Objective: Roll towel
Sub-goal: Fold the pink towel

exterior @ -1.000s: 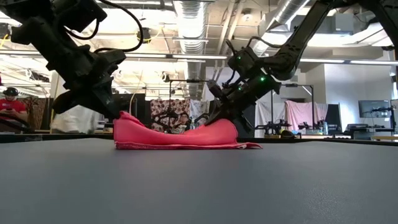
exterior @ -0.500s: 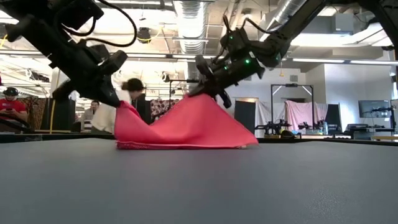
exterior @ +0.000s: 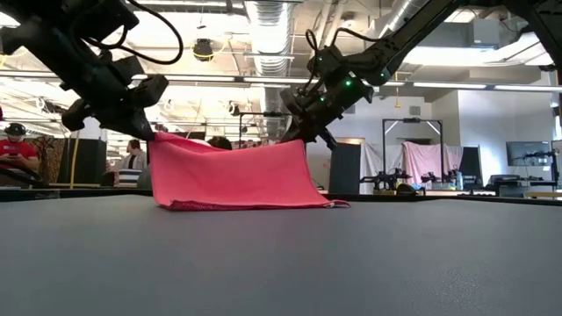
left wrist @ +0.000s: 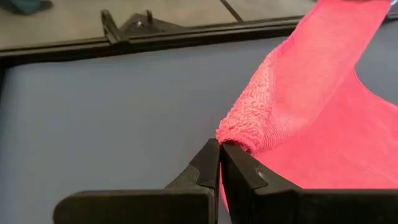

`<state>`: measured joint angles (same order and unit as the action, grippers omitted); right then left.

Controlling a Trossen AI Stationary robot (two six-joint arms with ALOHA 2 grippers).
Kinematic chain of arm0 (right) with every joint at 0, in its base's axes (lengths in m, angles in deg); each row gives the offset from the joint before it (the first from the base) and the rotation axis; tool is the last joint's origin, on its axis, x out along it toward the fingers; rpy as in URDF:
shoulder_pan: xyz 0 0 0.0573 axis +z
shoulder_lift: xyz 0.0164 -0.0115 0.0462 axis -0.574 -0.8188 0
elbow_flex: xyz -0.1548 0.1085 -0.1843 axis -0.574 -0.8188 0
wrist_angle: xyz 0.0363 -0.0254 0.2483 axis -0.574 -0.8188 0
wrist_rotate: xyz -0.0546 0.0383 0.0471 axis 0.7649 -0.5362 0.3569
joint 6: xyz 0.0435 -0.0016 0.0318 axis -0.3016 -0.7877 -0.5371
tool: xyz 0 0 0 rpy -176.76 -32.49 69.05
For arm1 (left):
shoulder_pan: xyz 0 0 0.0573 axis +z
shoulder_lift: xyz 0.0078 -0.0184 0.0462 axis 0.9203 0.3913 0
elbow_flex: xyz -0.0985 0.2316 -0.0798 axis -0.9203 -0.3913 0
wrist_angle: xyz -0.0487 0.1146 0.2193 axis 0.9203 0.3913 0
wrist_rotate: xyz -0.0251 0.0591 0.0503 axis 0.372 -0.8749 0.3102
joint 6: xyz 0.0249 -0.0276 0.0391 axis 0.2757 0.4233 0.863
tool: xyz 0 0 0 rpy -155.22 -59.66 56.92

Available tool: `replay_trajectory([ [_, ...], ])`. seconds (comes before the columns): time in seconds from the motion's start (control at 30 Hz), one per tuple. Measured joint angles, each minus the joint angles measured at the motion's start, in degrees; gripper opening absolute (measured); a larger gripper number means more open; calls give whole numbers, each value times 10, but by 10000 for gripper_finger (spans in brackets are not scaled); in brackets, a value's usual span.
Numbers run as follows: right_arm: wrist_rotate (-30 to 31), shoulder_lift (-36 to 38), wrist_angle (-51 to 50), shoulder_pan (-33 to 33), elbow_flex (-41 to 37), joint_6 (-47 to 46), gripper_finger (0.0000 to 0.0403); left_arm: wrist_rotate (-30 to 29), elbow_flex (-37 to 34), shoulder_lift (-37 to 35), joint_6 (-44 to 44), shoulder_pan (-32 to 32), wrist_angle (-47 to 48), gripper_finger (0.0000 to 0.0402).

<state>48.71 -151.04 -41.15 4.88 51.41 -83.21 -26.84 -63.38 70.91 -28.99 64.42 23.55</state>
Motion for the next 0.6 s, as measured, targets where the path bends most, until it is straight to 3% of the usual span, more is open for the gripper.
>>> replay_trajectory([
  [0.37, -3, 0, 76, 2, 0, 55, 18, 3, 0, 0, -5, 0, -2, 0],
  [0.6, -23, 0, 104, 9, 0, 89, 18, 4, 0, 0, -57, 0, -2, 0],
])
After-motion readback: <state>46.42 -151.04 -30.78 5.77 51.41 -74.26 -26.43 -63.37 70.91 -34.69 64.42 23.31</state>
